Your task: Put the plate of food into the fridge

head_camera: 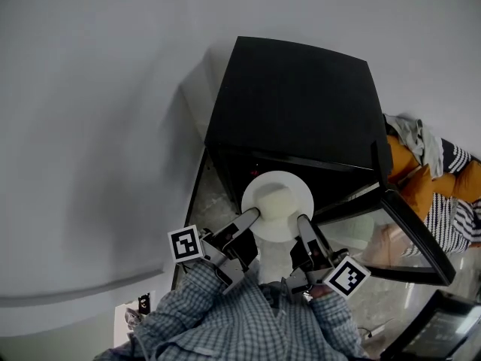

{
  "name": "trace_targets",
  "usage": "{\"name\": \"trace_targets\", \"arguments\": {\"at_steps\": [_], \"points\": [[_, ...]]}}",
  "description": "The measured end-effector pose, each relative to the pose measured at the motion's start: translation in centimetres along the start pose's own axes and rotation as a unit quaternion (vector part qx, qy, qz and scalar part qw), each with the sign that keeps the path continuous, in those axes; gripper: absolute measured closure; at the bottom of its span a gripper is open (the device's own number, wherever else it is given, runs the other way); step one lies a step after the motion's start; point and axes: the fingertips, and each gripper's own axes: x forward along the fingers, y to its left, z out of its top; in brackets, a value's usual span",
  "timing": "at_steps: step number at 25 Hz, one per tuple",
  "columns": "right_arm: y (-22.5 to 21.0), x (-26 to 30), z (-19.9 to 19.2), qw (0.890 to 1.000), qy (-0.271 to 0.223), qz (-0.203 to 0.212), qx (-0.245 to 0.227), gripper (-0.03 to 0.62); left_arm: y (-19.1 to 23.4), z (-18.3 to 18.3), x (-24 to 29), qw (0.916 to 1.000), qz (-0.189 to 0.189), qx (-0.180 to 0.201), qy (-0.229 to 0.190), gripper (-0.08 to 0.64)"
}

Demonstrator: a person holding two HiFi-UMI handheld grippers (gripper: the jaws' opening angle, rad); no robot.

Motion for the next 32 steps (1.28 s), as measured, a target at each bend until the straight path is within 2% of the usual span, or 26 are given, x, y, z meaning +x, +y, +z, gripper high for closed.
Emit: {"name": "trace_targets", "arguments": {"at_steps": [12,19,28,32], "points": [[-1.3,2.9,1.5,1.000,0.008,-0.024,0.003,0.520,0.7,2.8,2.4,0.9999,0.005,-0.007,0.006,0.496],[-1.5,3.6,2.5,0.999,0.033,-0.026,-0.006,0.520,0.9,3.2,3.3,0.9996,-0.003,-0.016,-0.021,0.497],[-2.5,3.9,2.9,0.998,0.054,-0.015,0.000,0.520,1.8,3.4,4.6,0.9985,0.009,-0.004,-0.053,0.497],[-1.8,4.2,1.4,0.998,0.065,-0.011,0.012,0.518,2.2,4.2,4.1,0.9967,0.011,-0.004,-0.080,0.497]]}}
